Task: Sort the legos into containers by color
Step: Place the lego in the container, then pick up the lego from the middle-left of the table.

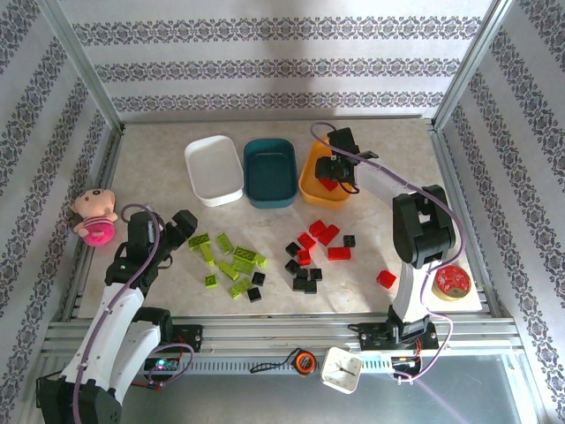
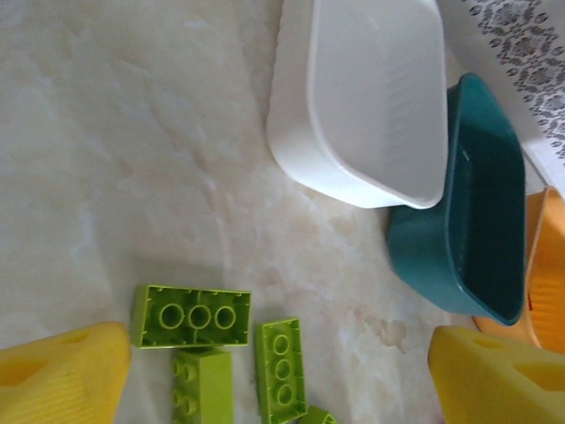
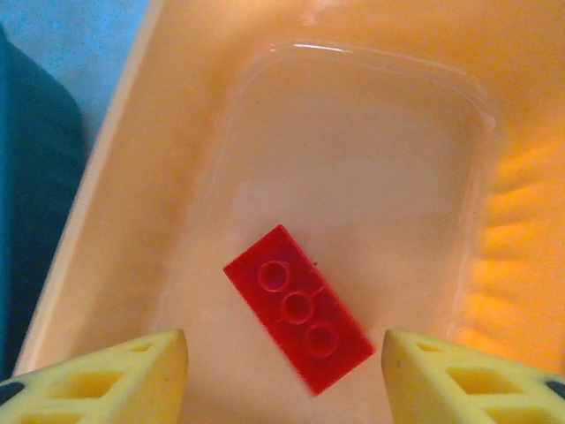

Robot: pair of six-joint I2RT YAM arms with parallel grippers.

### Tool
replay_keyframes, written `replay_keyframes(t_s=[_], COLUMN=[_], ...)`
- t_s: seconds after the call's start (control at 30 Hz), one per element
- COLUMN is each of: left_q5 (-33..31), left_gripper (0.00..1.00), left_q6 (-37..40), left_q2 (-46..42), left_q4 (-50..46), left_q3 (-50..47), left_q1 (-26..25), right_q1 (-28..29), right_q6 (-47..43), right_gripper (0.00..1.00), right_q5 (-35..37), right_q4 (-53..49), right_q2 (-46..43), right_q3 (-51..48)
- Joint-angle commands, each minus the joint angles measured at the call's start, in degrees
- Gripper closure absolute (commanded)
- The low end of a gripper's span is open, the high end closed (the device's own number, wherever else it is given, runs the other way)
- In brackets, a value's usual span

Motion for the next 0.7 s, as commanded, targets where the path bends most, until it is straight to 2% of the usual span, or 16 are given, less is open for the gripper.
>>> replay_keyframes(t_s=[0.0,0.23,0.33,0.5,0.67], left_q5=[-1.0,-0.5,-1.0,-5.6,-7.1], left_gripper=[0.16,0.22,0.24,0.34,0.44], left_q6=[0.0,1.6,2.0,0.4,-0.1], left_q2=[0.0,8.5,13.8,19.5,24.8], left_q4=[-3.4,3.4,5.4,5.6,6.9], left_q3=[-2.0,-4.3,-2.7,-1.7,-1.8], left_q1=[-0.7,-2.9,-6.7,-14.8,-17.4], right_q1=[2.8,9.2,10.0,9.9,9.9], right_q6=[-1.1,-1.9,-2.1,-2.2,-2.1], right_gripper=[0.38,0.37,0.37,0.37,0.37], right_q5=[0.2,-0.8,-1.3,-0.9,-1.4], right_q4=[0.3,3.3,3.1,3.5,4.2], right_q2=[-7.3,-16.1,-17.8,-19.9,-21.2], right_q3=[-2.4,-12.2,-14.1,-16.1,-17.1])
